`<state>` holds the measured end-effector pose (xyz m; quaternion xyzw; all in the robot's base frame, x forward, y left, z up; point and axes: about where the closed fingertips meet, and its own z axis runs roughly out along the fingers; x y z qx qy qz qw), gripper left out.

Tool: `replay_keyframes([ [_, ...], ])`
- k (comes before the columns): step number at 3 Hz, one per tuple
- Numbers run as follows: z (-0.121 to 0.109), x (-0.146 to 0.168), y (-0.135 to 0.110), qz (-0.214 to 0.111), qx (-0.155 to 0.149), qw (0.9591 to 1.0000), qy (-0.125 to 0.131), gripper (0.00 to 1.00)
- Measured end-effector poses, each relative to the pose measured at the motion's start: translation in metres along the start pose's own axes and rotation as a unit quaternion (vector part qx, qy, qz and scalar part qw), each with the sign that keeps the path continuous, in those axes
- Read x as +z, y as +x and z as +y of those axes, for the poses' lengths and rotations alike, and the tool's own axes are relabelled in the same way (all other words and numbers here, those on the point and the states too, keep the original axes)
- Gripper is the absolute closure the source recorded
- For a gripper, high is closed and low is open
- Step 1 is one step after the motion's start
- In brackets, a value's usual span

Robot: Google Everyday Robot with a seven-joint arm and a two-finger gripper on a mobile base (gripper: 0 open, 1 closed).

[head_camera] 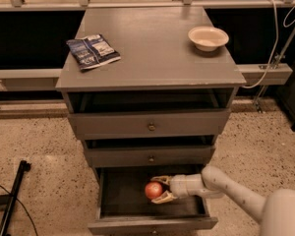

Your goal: Pick apple from bottom drawer and place on counter

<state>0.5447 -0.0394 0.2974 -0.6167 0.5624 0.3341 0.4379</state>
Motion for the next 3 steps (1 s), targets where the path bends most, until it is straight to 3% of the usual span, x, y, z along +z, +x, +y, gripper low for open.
replay_keyframes([
  [1,0.009,-0.03,-0.09,-0.008,-0.076,0.9965,-0.035,0.96],
  [2,0.002,-0.066,-0.2,0.0,-0.174,0.982,-0.074,0.99],
  [3,-0.01,-0.095,-0.266,-0.016,-0.23,0.9683,-0.096,1.0],
])
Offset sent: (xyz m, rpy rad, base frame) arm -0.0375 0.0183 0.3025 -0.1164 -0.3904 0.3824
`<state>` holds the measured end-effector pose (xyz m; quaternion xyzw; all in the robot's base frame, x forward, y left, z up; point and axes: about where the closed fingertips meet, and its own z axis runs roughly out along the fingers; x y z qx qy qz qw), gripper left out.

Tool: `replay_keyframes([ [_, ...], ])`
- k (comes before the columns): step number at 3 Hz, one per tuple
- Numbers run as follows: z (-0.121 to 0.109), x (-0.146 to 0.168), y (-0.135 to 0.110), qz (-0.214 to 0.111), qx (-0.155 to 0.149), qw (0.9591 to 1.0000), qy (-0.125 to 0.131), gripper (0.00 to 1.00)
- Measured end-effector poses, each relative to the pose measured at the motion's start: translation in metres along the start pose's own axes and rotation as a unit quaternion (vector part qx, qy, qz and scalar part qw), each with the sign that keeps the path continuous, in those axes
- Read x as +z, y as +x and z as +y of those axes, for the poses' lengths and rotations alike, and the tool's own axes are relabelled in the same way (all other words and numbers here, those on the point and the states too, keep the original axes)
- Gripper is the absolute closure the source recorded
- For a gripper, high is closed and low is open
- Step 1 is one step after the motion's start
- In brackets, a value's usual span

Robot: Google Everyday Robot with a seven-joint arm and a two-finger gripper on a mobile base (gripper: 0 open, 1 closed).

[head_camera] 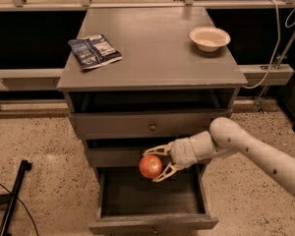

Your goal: Pick apple from bottom drawer and place on counter

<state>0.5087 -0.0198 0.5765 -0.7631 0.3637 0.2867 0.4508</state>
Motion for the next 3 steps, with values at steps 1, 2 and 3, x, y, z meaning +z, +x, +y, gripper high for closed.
replay_keyframes([
  [1,-0.045,-0.049,-0.057,0.007,-0.039,0.9992,-0.001,1.0],
  [2,-0.074,-0.087,-0.094,0.019,-0.056,0.9982,0.007,1.0],
  [3,-0.12,-0.134,-0.123,0.029,-0.048,0.9981,0.026,1.0],
])
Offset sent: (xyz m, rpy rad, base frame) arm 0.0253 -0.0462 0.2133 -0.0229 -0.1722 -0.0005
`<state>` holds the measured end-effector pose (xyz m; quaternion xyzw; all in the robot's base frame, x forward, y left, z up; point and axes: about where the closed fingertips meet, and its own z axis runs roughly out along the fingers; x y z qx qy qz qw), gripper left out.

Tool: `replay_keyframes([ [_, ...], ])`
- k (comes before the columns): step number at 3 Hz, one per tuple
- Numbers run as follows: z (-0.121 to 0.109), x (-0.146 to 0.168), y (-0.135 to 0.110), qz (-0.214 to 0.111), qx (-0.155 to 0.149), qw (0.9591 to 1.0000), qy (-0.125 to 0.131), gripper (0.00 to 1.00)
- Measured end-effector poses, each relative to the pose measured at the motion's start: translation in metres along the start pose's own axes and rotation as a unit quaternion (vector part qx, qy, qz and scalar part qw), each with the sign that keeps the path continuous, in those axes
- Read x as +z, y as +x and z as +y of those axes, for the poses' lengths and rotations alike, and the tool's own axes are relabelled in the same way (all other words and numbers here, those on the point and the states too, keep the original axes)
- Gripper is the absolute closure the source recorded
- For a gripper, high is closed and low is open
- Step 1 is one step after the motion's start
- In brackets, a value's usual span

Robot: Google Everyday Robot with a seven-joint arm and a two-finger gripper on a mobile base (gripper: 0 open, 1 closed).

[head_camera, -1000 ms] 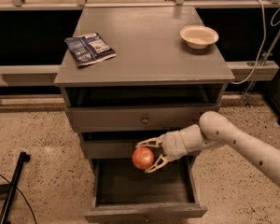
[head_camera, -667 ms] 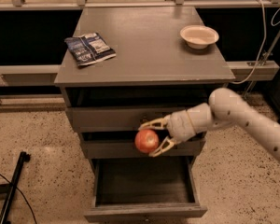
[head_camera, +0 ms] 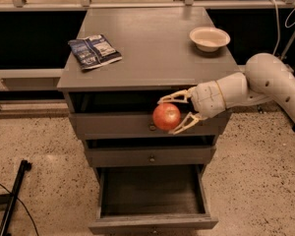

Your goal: Pick apple from bottom drawer and place on counter

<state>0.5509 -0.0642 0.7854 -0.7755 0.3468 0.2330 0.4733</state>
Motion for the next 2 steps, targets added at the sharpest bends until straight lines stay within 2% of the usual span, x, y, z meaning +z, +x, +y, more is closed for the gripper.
replay_keyframes([
  [1,-0.006,0.003,-0.005,-0.001,-0.003,1.0,-0.002,1.0],
  [2,-0.035,0.012,-0.027,-0.004,-0.016,0.9998,-0.007,1.0],
])
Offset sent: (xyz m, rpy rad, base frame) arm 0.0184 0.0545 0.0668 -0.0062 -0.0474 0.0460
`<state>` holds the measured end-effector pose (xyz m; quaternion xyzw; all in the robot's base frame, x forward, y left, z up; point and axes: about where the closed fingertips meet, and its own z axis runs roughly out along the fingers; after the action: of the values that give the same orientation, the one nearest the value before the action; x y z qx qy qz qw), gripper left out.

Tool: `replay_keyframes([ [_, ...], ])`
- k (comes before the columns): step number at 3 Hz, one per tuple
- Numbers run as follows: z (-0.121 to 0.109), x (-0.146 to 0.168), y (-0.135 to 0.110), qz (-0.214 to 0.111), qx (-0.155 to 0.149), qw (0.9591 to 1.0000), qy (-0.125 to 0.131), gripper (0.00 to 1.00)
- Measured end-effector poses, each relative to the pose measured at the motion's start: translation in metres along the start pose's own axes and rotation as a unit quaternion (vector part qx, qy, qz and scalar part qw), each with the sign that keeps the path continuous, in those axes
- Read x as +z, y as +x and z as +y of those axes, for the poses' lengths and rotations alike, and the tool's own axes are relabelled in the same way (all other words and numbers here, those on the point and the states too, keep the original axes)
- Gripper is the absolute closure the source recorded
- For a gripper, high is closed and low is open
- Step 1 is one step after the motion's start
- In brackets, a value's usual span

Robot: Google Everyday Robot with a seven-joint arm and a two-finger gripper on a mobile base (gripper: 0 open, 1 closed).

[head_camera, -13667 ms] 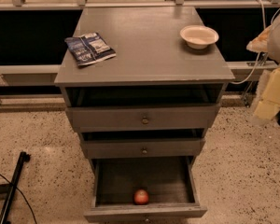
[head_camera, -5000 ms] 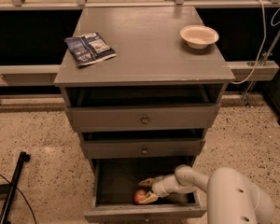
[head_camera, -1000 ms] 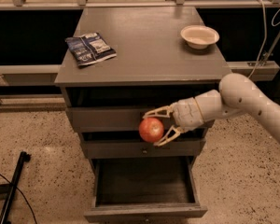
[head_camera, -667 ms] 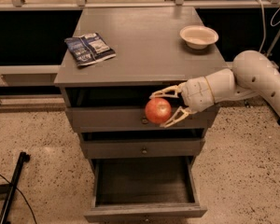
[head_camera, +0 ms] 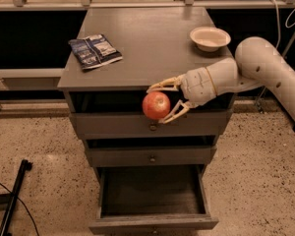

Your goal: Pick apple from bottom drawer and place on counter

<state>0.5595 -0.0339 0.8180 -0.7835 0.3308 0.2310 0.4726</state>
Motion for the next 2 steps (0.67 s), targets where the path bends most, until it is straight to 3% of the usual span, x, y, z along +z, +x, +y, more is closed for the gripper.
replay_keyframes([
  [1,-0.056,0.02,-0.03,0.004,-0.003,0.9999,-0.01,1.0],
  [2,-0.092,0.021,-0.033,0.018,0.03,0.9986,0.04,1.0],
])
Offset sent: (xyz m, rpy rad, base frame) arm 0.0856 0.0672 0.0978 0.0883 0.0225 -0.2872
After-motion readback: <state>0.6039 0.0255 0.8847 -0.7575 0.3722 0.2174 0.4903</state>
